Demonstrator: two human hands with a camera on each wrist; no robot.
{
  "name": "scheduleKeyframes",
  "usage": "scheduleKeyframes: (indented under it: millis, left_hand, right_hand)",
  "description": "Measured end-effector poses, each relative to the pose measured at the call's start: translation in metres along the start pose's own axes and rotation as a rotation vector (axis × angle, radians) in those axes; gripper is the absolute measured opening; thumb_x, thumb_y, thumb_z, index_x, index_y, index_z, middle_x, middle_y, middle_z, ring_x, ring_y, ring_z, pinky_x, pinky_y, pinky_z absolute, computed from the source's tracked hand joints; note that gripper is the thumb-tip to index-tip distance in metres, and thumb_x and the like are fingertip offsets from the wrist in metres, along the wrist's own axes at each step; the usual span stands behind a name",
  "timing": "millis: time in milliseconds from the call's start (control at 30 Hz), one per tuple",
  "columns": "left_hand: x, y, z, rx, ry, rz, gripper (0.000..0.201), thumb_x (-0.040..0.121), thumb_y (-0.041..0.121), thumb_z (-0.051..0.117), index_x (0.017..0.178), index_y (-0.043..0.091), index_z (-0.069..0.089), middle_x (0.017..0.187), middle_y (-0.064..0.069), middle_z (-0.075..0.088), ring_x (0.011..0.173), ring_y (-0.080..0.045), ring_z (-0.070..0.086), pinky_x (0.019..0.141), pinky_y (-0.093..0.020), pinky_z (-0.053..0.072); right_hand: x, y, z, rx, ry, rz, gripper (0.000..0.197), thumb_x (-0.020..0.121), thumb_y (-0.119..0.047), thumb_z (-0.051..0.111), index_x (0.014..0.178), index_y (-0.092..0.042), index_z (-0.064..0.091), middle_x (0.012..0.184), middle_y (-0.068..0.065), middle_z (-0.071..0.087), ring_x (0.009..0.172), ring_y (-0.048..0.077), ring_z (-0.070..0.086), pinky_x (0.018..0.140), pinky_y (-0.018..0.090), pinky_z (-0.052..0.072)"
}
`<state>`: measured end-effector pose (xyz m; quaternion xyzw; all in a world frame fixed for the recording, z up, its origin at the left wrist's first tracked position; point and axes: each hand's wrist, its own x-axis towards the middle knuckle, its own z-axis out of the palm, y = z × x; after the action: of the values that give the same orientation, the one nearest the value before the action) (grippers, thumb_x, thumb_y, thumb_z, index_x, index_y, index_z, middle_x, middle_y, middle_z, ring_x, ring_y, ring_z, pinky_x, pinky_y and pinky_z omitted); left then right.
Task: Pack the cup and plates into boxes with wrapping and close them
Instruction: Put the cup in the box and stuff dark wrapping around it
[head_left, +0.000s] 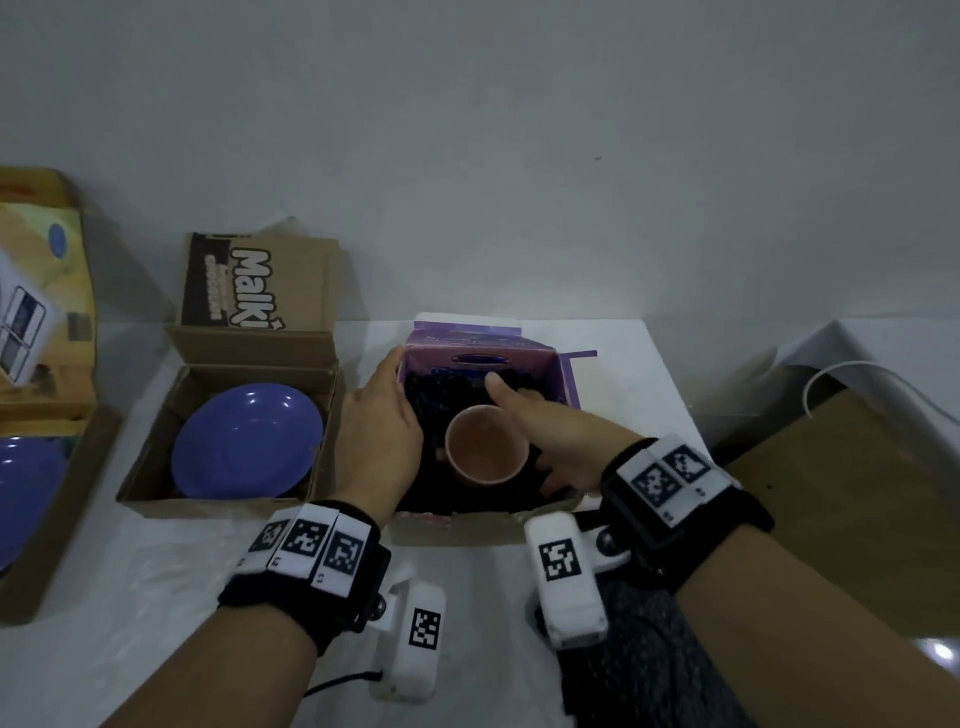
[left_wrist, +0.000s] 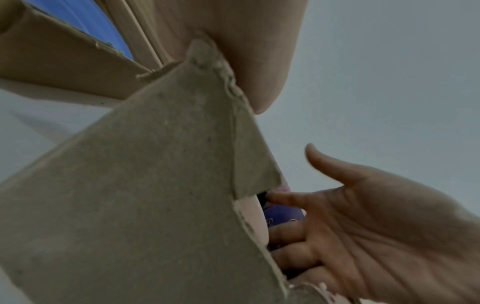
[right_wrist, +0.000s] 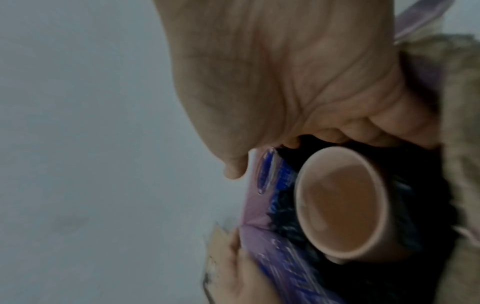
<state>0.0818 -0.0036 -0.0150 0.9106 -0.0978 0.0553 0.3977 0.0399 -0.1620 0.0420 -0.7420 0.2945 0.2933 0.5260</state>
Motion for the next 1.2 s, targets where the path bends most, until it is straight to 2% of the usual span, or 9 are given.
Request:
scheduleKeyframes:
  millis: [133,233,333,500,633,767,933,1067,1200]
  left_hand:
    - [0.003,-0.006,0.003,0.057,-0.026,0.037,0.049,0.093,0.010,0.033,0.136,0.033,0.037,0.107,-0.015,0.064,0.093,-0.038,0.053,0.079,-0.042,0.045]
    - [0.002,-0.006,0.004,0.088,-0.024,0.044,0.052,0.091,0.009,0.033,0.137,0.033,0.035,0.108,-0.018,0.062,0.094,-0.039,0.051,0.080,-0.044,0.044]
    - [0.000,-0.003,0.004,0.104,-0.031,0.044,0.049,0.093,0.010,0.034,0.137,0.031,0.036,0.116,-0.018,0.060,0.100,-0.039,0.051,0.082,-0.043,0.042]
    - [0.002,-0.012,0.005,0.095,-0.046,0.072,0.041,0.098,0.020,0.035,0.136,0.036,0.035,0.122,-0.012,0.059,0.103,-0.038,0.056,0.086,-0.045,0.047]
    - [0.002,-0.013,0.007,0.107,-0.040,0.058,0.050,0.094,0.011,0.035,0.139,0.033,0.034,0.122,-0.015,0.058,0.098,-0.041,0.056,0.083,-0.045,0.046]
    - [0.002,-0.011,0.007,0.112,-0.022,0.047,0.050,0.093,0.005,0.038,0.140,0.022,0.039,0.117,-0.022,0.060,0.096,-0.044,0.056,0.079,-0.043,0.043]
    - [0.002,-0.012,0.008,0.095,-0.033,0.002,0.044,0.097,0.013,0.036,0.140,0.024,0.039,0.119,-0.023,0.059,0.104,-0.044,0.054,0.080,-0.042,0.041]
    - [0.000,-0.012,0.006,0.051,-0.034,0.009,0.045,0.097,0.012,0.034,0.140,0.025,0.038,0.118,-0.024,0.058,0.103,-0.044,0.054,0.079,-0.042,0.040]
    - [-0.001,-0.012,0.006,-0.008,-0.025,0.006,0.043,0.099,0.013,0.033,0.139,0.024,0.040,0.117,-0.022,0.059,0.102,-0.042,0.054,0.077,-0.036,0.037]
  right_hand:
    - [-0.020,-0.001,-0.031,-0.077,0.172,-0.231,0.061,0.085,-0.052,0.059,0.135,-0.022,0.041,0.122,0.006,0.055,0.097,0.029,0.062,0.080,0.041,0.056]
    - [-0.025,0.015,-0.045,-0.454,0.496,-0.349,0.030,0.081,-0.033,0.070,0.106,-0.022,0.060,0.101,0.000,0.063,0.092,0.020,0.061,0.082,0.031,0.049]
    - [-0.015,0.042,-0.042,-0.336,0.497,-0.373,0.025,0.082,-0.015,0.067,0.103,-0.022,0.058,0.093,0.000,0.065,0.089,0.021,0.064,0.084,0.034,0.051]
    - [-0.015,0.076,-0.049,-0.124,0.552,-0.441,0.016,0.093,-0.026,0.055,0.107,-0.022,0.050,0.089,0.005,0.065,0.078,0.022,0.067,0.080,0.043,0.055]
    - [-0.015,0.128,-0.055,-0.832,0.459,-0.254,0.041,0.082,-0.023,0.066,0.115,-0.022,0.042,0.105,0.004,0.057,0.096,0.028,0.059,0.079,0.038,0.050]
    - [-0.011,0.166,-0.049,-0.910,0.365,-0.109,0.063,0.069,-0.034,0.078,0.120,-0.021,0.042,0.118,0.003,0.051,0.111,0.025,0.050,0.084,0.040,0.049]
    - [-0.012,0.173,-0.051,-0.797,0.437,-0.244,0.034,0.077,-0.022,0.070,0.109,-0.020,0.060,0.113,0.003,0.061,0.105,0.022,0.057,0.086,0.034,0.049]
    - [-0.025,0.157,-0.067,-0.658,0.403,-0.298,0.016,0.084,-0.017,0.062,0.097,-0.024,0.055,0.100,0.005,0.065,0.092,0.025,0.061,0.079,0.031,0.049]
    - [-0.048,0.117,-0.096,-0.588,0.631,-0.417,0.016,0.090,-0.015,0.055,0.104,-0.022,0.053,0.097,0.011,0.065,0.087,0.030,0.060,0.074,0.033,0.046]
